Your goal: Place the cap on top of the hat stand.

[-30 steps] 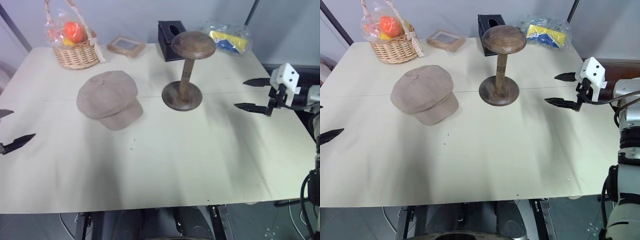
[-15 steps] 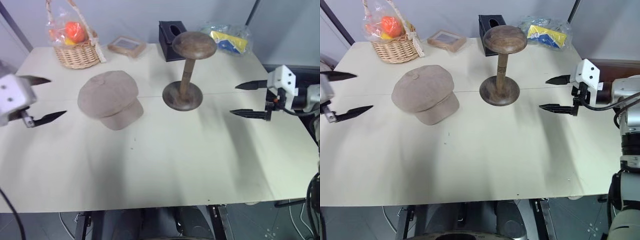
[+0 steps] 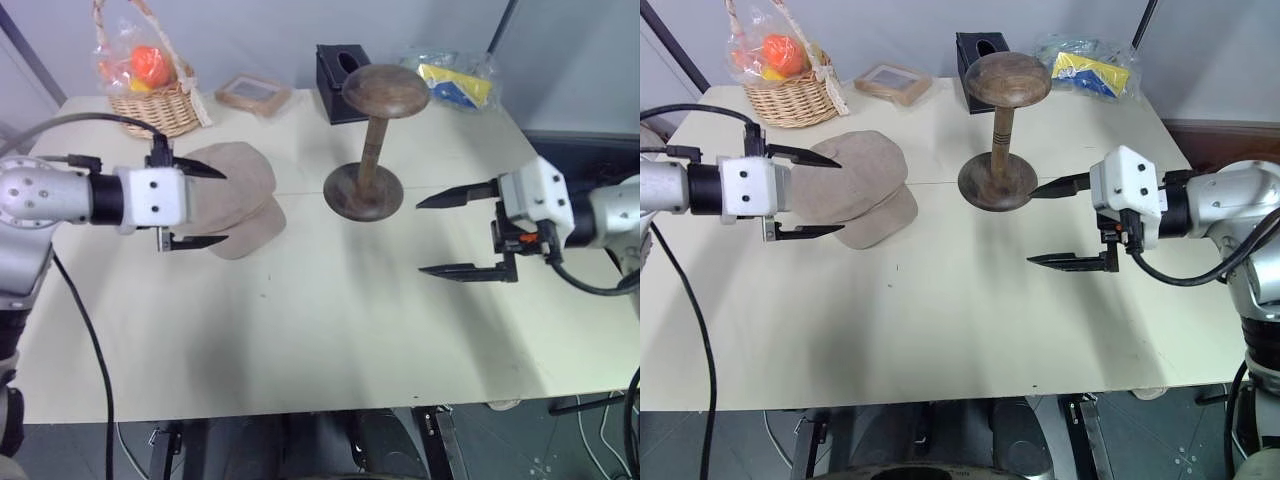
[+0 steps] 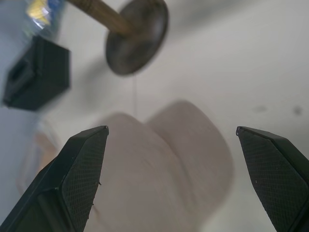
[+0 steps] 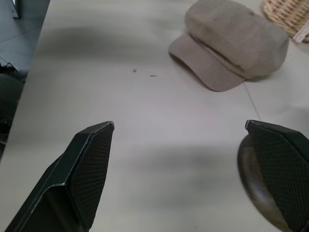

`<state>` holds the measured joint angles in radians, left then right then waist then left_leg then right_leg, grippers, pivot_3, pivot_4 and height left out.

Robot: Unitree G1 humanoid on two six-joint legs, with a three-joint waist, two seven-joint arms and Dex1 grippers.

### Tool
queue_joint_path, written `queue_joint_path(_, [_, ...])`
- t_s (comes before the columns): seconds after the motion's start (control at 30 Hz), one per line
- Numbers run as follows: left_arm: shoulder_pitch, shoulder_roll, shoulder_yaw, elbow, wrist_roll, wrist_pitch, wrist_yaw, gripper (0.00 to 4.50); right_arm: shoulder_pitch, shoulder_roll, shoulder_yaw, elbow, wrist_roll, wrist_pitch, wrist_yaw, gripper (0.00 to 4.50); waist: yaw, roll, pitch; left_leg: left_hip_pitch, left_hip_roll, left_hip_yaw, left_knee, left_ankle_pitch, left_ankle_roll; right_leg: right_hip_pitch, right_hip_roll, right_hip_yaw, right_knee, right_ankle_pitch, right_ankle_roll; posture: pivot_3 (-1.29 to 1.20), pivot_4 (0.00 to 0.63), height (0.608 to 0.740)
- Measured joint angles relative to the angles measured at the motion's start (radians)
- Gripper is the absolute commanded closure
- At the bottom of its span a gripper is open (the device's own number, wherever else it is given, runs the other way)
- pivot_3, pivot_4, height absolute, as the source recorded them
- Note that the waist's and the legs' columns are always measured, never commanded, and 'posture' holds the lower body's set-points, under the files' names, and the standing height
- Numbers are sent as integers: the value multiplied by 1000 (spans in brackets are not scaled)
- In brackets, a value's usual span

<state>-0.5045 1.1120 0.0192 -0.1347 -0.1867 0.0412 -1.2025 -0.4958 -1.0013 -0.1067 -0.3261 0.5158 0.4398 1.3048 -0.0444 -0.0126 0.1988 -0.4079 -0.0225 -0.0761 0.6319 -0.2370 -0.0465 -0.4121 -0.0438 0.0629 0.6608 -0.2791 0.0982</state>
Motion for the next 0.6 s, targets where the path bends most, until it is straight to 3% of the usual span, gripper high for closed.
queue_joint_path(0.2, [149,-7,84,-120,-16,89,59,42,6,-1,-1,-19,-19,-10,-42,0,6,0,0,0,-1,-1,2,0,0,1,-1,-1,0,0,0,0,150,740])
queue_joint_path(0.4, [283,-117,-36,-134,332,-20,342,42,-34,-11,0,-21,4,12,-32,0,5,0,0,1,-1,-2,2,0,0,2,-1,-1,1,0,0,0,150,740])
queue_joint_path(0.6, [361,-305,-96,-195,435,86,482,42,-56,-36,0,9,10,15,-20,0,10,-1,-1,0,-1,-2,3,0,0,2,-1,-2,1,0,0,0,150,740])
